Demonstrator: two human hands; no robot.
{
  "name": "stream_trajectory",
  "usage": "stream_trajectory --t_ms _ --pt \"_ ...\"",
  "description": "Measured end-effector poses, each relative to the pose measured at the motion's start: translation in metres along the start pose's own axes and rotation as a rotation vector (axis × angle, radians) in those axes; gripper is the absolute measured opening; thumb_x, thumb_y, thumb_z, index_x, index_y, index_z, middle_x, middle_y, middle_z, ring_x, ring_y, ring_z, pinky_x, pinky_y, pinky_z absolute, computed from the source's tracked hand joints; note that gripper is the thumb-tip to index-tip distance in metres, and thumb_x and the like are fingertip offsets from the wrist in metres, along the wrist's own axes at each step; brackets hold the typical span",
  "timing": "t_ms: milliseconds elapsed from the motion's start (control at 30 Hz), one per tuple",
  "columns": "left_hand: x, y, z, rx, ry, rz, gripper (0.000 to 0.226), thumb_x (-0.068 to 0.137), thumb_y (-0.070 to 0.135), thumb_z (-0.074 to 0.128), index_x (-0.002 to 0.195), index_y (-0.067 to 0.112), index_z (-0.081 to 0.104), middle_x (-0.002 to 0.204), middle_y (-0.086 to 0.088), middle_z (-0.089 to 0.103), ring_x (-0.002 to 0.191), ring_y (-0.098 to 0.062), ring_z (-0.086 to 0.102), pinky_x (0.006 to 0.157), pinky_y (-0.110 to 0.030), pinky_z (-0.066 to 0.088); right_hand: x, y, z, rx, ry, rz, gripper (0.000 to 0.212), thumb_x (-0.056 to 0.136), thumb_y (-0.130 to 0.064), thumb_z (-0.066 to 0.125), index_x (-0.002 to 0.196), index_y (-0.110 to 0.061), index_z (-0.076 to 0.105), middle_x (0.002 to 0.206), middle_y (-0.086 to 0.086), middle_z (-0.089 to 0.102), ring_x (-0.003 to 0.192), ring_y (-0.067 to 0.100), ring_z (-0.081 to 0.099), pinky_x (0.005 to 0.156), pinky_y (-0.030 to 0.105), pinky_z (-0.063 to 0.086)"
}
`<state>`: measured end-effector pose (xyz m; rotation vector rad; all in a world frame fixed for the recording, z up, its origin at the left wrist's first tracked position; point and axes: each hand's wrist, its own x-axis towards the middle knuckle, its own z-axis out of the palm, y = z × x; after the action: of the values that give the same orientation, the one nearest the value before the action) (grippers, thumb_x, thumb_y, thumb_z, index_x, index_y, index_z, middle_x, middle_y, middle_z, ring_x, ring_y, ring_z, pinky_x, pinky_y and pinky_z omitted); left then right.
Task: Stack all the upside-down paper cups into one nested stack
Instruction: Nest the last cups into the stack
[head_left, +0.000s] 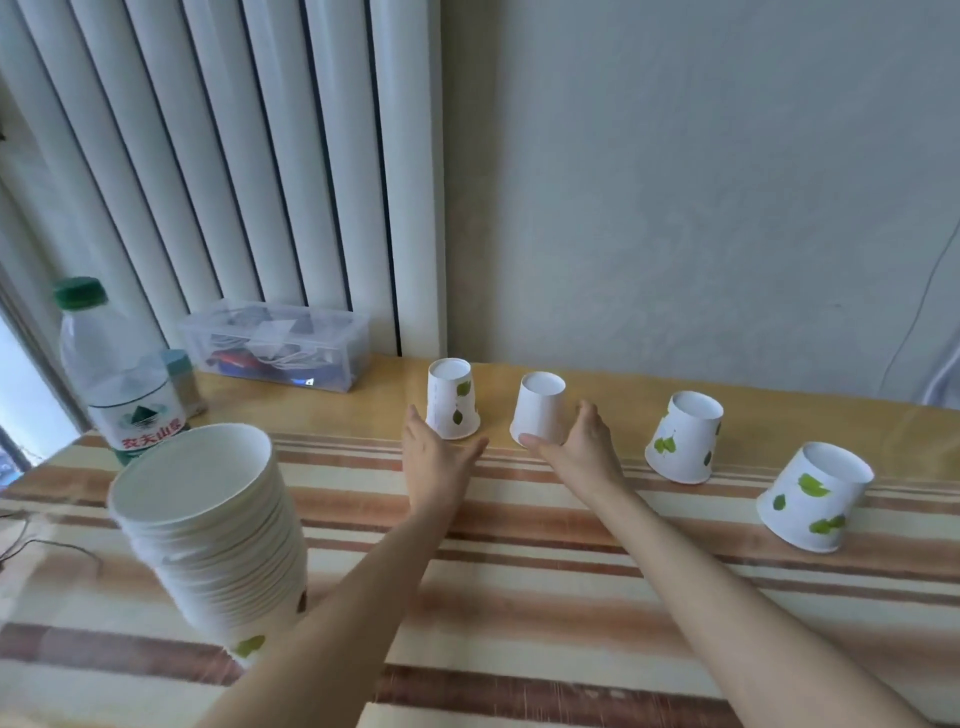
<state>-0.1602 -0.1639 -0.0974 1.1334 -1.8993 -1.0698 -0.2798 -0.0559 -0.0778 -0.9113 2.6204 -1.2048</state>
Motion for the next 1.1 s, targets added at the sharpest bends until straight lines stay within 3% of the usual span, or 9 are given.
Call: stream_trajectory --t_ms 100,267,433,533,667,767,867,1000,1100 --pt "0.030 0.005 0.013 0.038 0.059 -0.046 0.102 0.067 0.045 0.075 0.143 0.007 0.017 0.142 -0.016 0.040 0.132 -0.033 0.038 0.107 -0.051 0.035 0.015 -0.002 0.012 -0.053 0.062 -0.027 0.085 0.067 -0.048 0.073 0.128 -0.003 0.035 0.130 0.014 0.050 0.122 0.032 0.046 0.099 0.044 0.041" --pt "0.039 0.006 0.020 0.134 0.066 -0.064 0.058 0.073 0.039 0.070 0.114 0.010 0.040 0.116 -0.008 0.056 0.113 -0.030 0.052 0.101 -0.047 0.037 0.019 0.001 0.024 0.070 0.016 0.004 0.062 0.070 -0.033 0.074 0.115 -0.009 0.038 0.122 0.014 0.057 0.110 0.033 0.054 0.088 0.047 0.049" --pt "0.004 0.019 0.005 -0.056 0.015 -0.013 0.058 0.074 0.031 0.070 0.116 0.008 0.037 0.108 -0.009 0.042 0.095 -0.027 0.049 0.080 -0.035 0.044 -0.017 0.004 0.007 0.249 0.024 0.029 0.065 0.069 -0.025 0.074 0.119 -0.009 0.034 0.123 0.010 0.044 0.108 0.028 0.050 0.083 0.041 0.048" --pt "-0.040 0.032 -0.015 -0.068 -0.089 0.039 0.064 0.069 0.043 0.065 0.119 0.013 0.038 0.108 -0.009 0.043 0.091 -0.025 0.049 0.073 -0.033 0.043 -0.058 -0.001 -0.011 0.398 0.024 0.037 0.068 0.072 -0.030 0.068 0.128 -0.011 0.033 0.124 0.005 0.037 0.103 0.023 0.047 0.072 0.028 0.040" --pt "-0.103 0.046 -0.058 -0.139 -0.113 0.092 0.078 0.072 0.045 0.070 0.132 0.014 0.031 0.112 -0.008 0.057 0.097 -0.024 0.057 0.076 -0.031 0.043 -0.112 -0.017 -0.032 0.555 0.045 0.036 0.064 0.078 -0.037 0.064 0.131 -0.020 0.032 0.121 0.004 0.050 0.098 0.020 0.054 0.067 0.023 0.040" --pt "-0.142 0.059 -0.100 -0.158 -0.060 0.143 0.065 0.071 0.050 0.068 0.118 0.019 0.036 0.112 -0.007 0.058 0.097 -0.022 0.056 0.074 -0.030 0.043 -0.143 -0.039 -0.050 0.615 0.080 0.040 0.049 0.083 -0.034 0.062 0.119 -0.019 0.031 0.107 0.001 0.051 0.084 0.011 0.053 0.064 0.025 0.040" --pt "-0.165 0.079 -0.145 -0.114 0.022 0.356 0.058 0.064 0.057 0.063 0.110 0.028 0.043 0.109 0.000 0.052 0.102 -0.021 0.051 0.083 -0.031 0.043 -0.165 -0.063 -0.065 0.691 0.074 -0.026 0.046 0.076 -0.043 0.062 0.110 -0.024 0.038 0.099 -0.007 0.052 0.086 0.009 0.054 0.071 0.029 0.043" --pt "-0.169 0.122 -0.214 0.018 0.115 0.517 0.050 0.074 0.039 0.070 0.119 0.031 0.050 0.112 0.000 0.042 0.109 -0.023 0.040 0.094 -0.036 0.039 -0.179 -0.091 -0.080 0.749 0.008 -0.098 0.042 0.074 -0.049 0.054 0.112 -0.032 0.047 0.120 0.002 0.051 0.107 0.022 0.055 0.087 0.041 0.050" --pt "-0.148 0.146 -0.265 0.137 0.115 0.518 0.060 0.078 0.035 0.068 0.134 0.031 0.046 0.126 -0.011 0.042 0.118 -0.028 0.043 0.104 -0.040 0.038 -0.187 -0.107 -0.085 0.774 -0.004 -0.143 0.036 0.084 -0.041 0.052 0.117 -0.029 0.042 0.123 0.005 0.047 0.103 0.021 0.054 0.079 0.041 0.053"
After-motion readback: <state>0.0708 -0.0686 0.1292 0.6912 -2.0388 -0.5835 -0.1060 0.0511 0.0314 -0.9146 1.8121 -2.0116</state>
